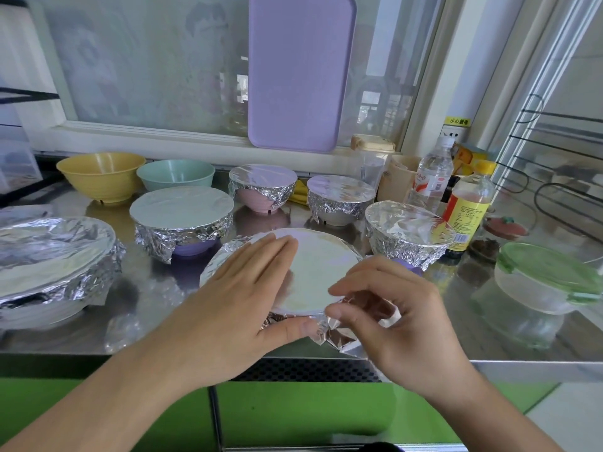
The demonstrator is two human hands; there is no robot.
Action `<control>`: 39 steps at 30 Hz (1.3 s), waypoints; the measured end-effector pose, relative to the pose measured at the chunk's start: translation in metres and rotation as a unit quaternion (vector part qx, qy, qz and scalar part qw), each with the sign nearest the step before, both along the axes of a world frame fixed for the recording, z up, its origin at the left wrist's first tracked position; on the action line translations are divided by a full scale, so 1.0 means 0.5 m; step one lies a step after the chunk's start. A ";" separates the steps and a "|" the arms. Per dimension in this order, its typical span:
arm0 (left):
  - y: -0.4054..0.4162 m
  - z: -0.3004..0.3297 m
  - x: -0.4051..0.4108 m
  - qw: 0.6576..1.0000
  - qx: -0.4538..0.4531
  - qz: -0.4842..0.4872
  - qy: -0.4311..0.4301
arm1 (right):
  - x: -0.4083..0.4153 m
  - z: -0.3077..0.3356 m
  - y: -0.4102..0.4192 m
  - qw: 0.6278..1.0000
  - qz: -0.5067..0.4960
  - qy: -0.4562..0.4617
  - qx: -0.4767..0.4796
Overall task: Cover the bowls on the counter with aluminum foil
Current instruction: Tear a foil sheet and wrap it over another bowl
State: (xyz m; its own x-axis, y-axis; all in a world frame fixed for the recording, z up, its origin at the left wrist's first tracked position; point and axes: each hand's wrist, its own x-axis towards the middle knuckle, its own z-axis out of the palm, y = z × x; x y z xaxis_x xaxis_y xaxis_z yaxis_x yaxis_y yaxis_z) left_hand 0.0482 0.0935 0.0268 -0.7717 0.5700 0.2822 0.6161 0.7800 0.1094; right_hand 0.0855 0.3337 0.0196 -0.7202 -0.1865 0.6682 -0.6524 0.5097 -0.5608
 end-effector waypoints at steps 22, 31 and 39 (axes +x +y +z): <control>0.012 -0.064 0.002 0.977 0.153 -0.101 0.105 | -0.018 -0.022 -0.008 0.999 -0.010 0.039 0.031; 0.016 -0.056 0.017 0.982 0.150 -0.082 0.084 | -0.014 -0.019 -0.004 0.999 -0.004 0.029 0.042; 0.013 -0.054 0.017 0.980 0.162 -0.072 0.084 | -0.011 -0.019 0.011 0.998 -0.035 0.029 0.048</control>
State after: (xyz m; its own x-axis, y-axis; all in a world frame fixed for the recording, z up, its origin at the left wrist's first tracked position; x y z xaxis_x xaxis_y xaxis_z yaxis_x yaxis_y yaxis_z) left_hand 0.0568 0.0999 -0.0001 -0.6166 0.5285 0.5835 0.7480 0.6245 0.2248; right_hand 0.0799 0.3392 0.0100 -0.6949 -0.2021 0.6902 -0.6428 0.6047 -0.4701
